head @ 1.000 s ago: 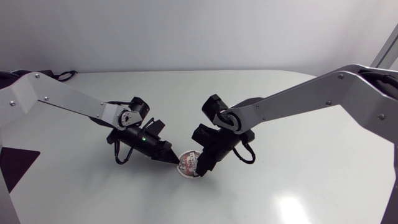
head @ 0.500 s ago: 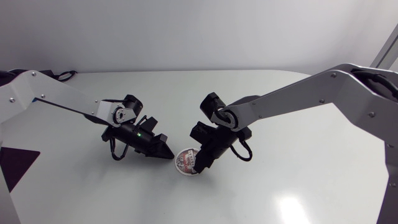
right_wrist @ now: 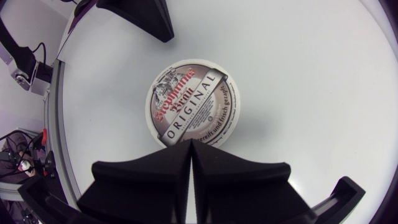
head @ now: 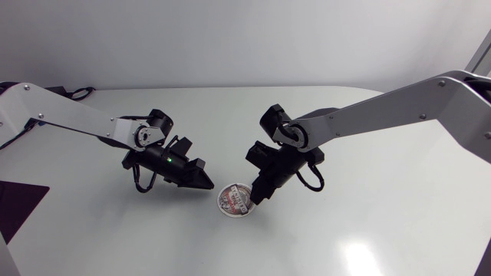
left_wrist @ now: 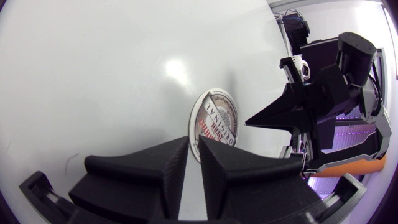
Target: Turn the coaster over.
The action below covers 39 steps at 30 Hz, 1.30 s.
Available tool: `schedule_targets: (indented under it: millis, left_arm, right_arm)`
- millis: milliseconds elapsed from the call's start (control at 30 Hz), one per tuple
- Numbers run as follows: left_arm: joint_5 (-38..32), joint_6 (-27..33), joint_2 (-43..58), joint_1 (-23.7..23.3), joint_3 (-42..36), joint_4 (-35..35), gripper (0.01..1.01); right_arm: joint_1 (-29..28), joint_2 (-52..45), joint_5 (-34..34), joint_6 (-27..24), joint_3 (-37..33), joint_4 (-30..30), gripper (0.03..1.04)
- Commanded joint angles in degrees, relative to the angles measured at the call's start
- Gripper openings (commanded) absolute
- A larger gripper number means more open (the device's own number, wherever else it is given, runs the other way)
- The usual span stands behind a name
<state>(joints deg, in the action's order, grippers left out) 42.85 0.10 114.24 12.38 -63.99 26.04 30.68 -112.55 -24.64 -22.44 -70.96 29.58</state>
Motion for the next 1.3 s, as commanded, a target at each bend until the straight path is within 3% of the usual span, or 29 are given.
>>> schedule_targets:
  millis: [0, 333, 467, 633, 1267]
  left_arm:
    - [-0.22, -1.50, -0.77, 0.01, -0.70, -0.20, 0.159]
    - [-1.98, -1.50, -0.59, -0.34, -0.17, -0.38, 0.161]
    - [-2.07, -1.86, -0.24, 0.01, -0.44, -0.29, 0.285]
    - [-2.51, -2.30, 1.17, 0.80, -0.88, 0.06, 0.336]
    - [-4.88, -2.47, 5.65, 3.97, -2.63, 2.26, 0.339]
  right_arm:
    - [-0.44, -0.83, 0.21, -1.47, 1.44, 0.21, 0.04]
    - [-0.79, -5.57, -0.23, -2.26, 0.82, -1.37, 0.04]
    - [-0.44, -7.51, -0.32, -2.26, 0.29, -2.07, 0.04]
    - [0.09, -7.68, -0.32, -2.09, -0.14, -1.99, 0.04]
    - [1.32, -8.47, -0.32, -2.09, 0.03, -2.16, 0.04]
